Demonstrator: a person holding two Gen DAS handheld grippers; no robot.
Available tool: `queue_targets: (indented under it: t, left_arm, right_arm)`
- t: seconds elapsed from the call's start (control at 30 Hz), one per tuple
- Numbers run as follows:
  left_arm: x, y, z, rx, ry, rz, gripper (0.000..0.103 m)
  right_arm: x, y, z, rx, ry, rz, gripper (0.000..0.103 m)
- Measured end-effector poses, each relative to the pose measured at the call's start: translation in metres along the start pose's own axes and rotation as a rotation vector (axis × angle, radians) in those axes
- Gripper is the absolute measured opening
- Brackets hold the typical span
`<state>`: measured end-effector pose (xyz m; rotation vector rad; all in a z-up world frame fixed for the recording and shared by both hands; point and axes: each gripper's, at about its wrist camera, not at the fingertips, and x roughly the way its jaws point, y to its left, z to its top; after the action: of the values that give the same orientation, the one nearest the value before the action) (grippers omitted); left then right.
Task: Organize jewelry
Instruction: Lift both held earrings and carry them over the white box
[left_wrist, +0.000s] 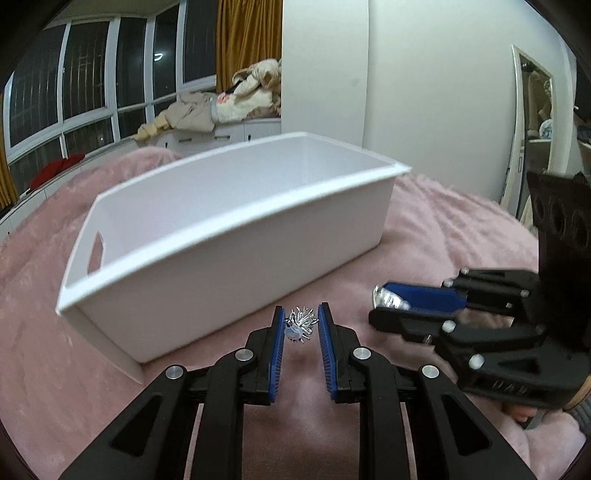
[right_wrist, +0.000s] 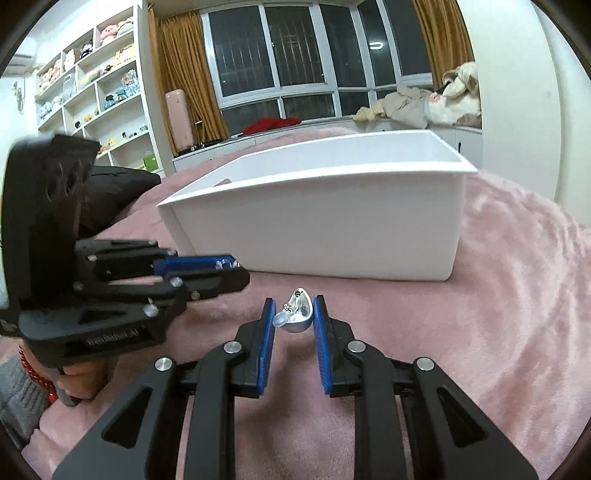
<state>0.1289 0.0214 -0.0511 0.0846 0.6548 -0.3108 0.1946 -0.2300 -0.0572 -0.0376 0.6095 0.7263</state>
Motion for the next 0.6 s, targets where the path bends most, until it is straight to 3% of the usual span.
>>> queue_targets:
  t: [0.6]
  left_arm:
    - [-0.031, 0.047, 0.042, -0.089, -0.149, 0.039, 0.023]
  right_arm:
    - [0.000, 0.001, -0.005, -0.009, -0.028, 0.018, 0.021]
